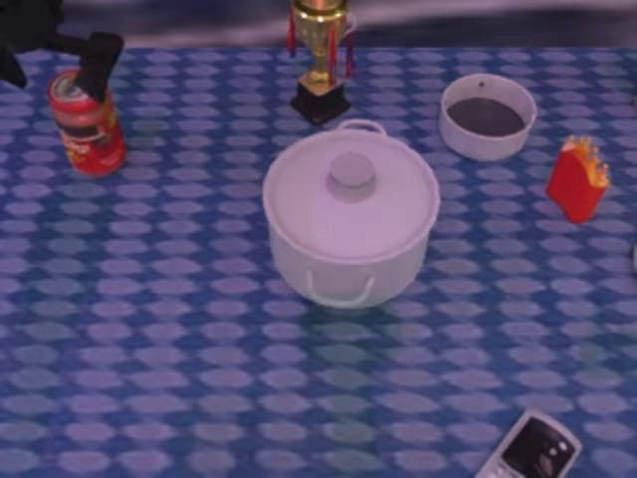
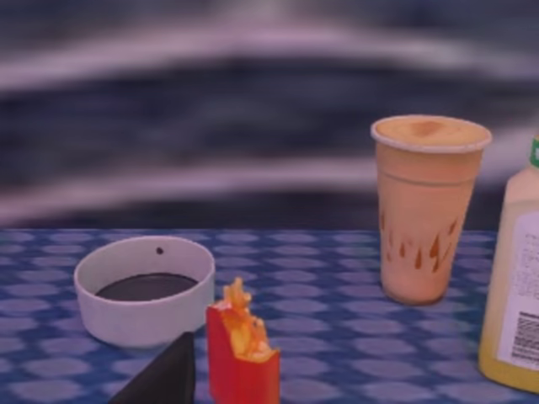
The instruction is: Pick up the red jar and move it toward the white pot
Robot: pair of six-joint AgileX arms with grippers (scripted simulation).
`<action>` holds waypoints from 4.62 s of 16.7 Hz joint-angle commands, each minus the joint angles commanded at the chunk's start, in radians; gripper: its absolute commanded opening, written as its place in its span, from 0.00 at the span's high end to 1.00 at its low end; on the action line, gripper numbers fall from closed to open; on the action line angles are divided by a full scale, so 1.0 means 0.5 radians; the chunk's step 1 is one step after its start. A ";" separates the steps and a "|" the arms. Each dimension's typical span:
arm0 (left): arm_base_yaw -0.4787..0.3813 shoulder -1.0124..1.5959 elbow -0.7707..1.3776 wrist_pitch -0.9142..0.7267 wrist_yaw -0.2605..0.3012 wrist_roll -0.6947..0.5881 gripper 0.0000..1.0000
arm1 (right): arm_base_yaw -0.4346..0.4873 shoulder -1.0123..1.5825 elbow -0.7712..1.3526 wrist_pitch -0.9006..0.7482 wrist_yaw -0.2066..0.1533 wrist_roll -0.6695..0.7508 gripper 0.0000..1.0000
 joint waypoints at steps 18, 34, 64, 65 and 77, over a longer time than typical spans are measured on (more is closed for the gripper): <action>-0.009 0.002 -0.420 0.396 0.001 -0.005 0.00 | 0.000 0.000 0.000 0.000 0.000 0.000 0.00; -0.009 0.002 -0.422 0.398 0.001 -0.005 0.90 | 0.000 0.000 0.000 0.000 0.000 0.000 0.00; 0.052 -1.219 -1.809 0.564 -0.014 0.002 1.00 | 0.000 0.000 0.000 0.000 0.000 0.000 0.00; 0.040 -1.213 -1.803 0.561 -0.015 0.005 1.00 | 0.000 0.000 0.000 0.000 0.000 0.000 0.00; -0.519 -1.478 -2.554 1.098 -0.225 -1.064 1.00 | 0.000 0.000 0.000 0.000 0.000 0.000 0.00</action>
